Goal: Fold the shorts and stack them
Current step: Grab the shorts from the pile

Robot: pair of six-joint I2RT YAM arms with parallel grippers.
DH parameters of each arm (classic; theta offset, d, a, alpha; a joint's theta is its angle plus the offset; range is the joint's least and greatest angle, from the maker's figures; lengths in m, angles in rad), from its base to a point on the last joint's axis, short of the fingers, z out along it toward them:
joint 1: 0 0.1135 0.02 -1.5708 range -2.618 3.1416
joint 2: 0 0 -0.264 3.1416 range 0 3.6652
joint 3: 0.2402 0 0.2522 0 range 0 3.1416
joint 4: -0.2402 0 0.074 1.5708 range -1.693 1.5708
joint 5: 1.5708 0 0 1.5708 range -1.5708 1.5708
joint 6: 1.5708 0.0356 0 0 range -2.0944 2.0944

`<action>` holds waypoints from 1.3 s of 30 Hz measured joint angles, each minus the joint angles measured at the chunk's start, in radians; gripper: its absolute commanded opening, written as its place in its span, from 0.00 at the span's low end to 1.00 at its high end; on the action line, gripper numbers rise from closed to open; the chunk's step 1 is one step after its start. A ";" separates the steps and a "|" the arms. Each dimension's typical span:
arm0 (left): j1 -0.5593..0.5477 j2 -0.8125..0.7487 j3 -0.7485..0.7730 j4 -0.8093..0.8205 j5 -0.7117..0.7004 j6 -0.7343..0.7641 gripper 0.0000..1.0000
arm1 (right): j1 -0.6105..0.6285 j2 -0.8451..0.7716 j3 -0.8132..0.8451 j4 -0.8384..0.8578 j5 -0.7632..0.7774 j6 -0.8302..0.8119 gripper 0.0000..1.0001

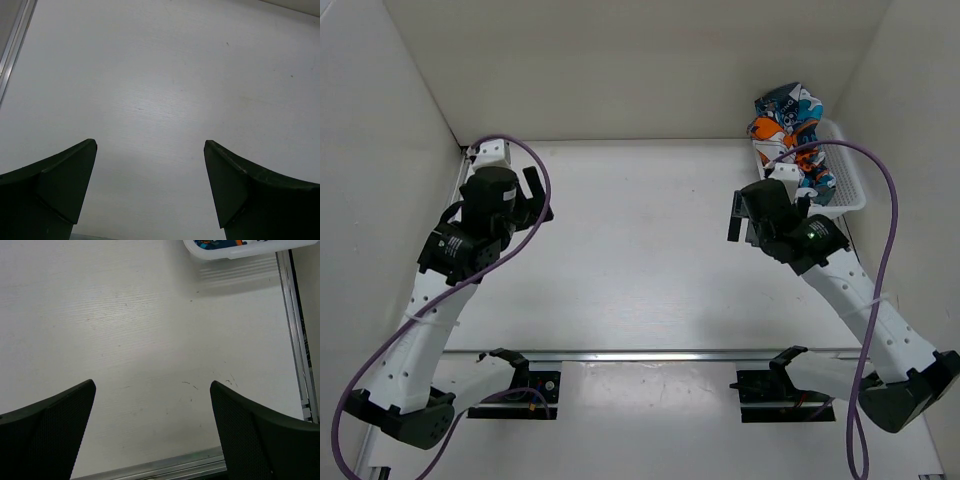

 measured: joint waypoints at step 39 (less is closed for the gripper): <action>0.000 0.293 0.042 -0.027 0.200 0.106 1.00 | -0.571 1.195 1.019 0.094 -0.241 -0.105 0.00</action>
